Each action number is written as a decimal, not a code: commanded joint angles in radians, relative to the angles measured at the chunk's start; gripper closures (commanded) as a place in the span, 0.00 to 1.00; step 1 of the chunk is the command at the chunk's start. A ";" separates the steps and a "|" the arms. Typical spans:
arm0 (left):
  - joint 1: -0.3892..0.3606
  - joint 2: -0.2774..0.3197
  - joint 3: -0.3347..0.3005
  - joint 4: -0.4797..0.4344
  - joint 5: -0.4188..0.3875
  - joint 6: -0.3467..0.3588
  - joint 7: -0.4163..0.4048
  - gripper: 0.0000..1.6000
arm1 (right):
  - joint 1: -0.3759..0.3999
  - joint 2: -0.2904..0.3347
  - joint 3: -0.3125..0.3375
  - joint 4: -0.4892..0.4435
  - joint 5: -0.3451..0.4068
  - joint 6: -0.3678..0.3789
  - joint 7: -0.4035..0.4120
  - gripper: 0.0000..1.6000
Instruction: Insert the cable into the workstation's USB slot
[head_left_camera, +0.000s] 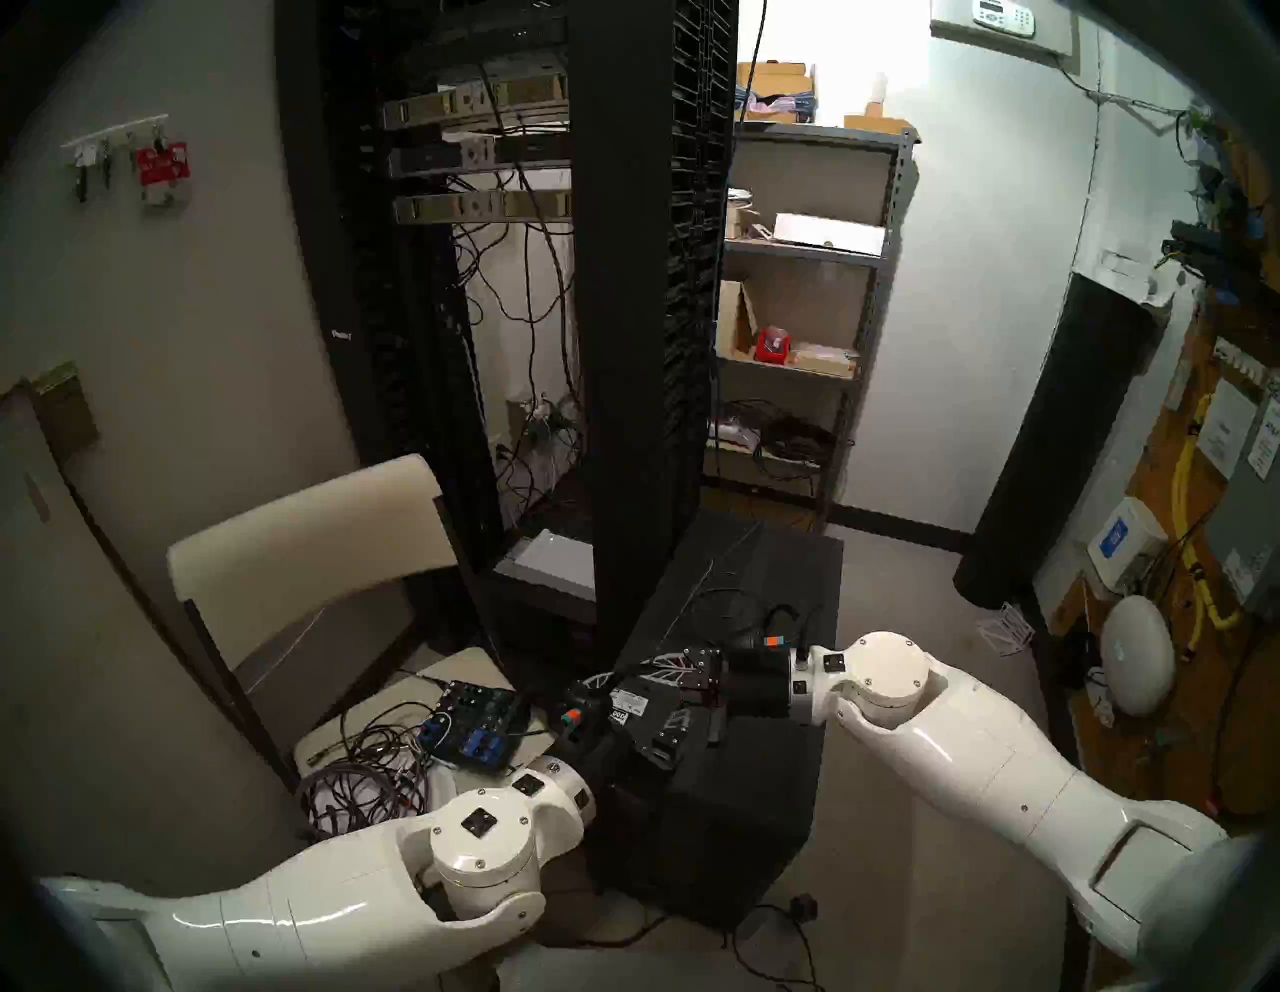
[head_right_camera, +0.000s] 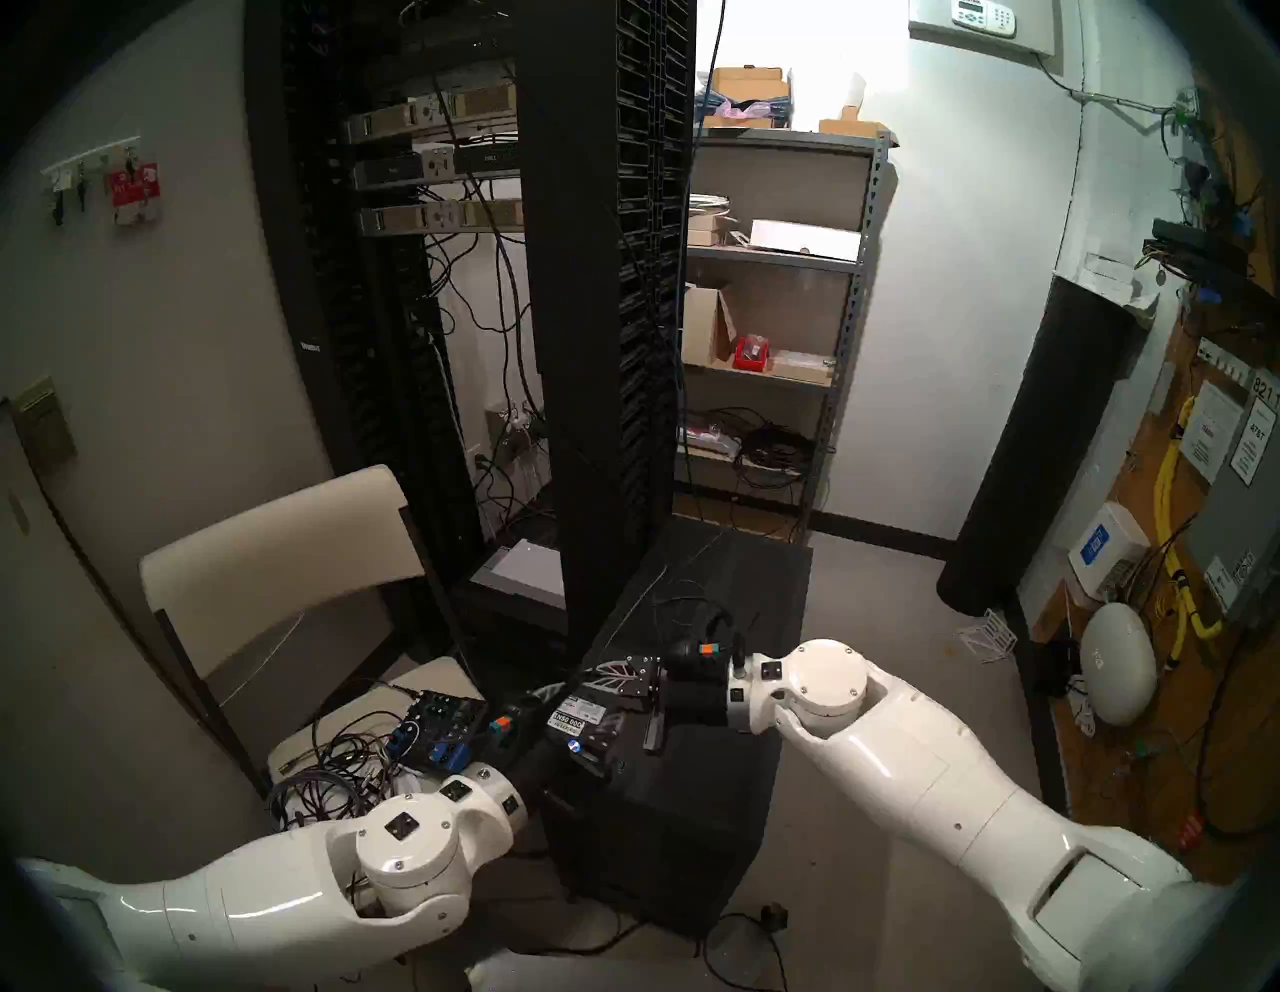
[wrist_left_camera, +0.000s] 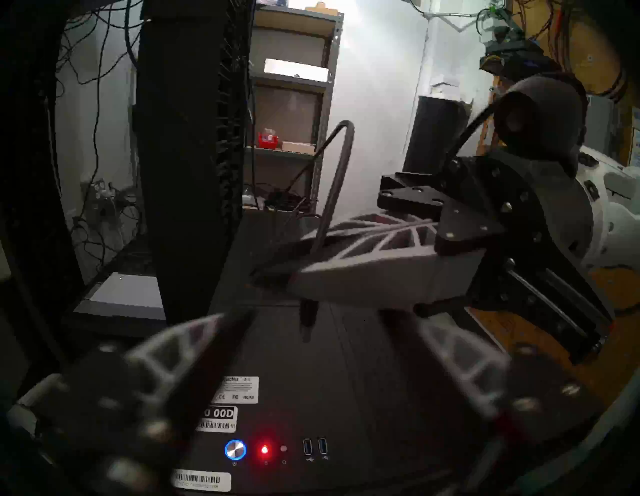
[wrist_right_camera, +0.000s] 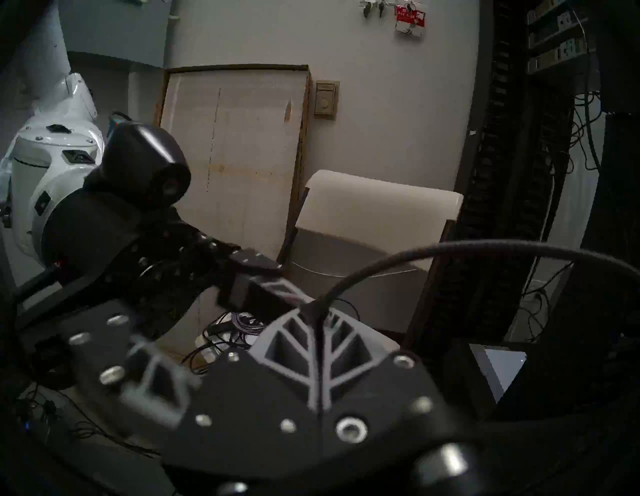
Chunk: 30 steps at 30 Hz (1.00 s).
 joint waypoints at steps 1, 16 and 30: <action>-0.005 0.075 0.016 -0.039 0.015 0.032 -0.060 0.00 | -0.006 0.006 0.016 -0.025 0.014 -0.018 -0.003 1.00; 0.095 0.264 -0.013 -0.066 0.091 -0.035 0.017 0.00 | -0.037 0.017 0.020 -0.034 0.005 -0.048 -0.012 1.00; 0.129 0.244 -0.021 -0.098 0.203 -0.122 0.210 0.00 | -0.076 0.018 0.011 0.010 -0.008 -0.123 -0.004 1.00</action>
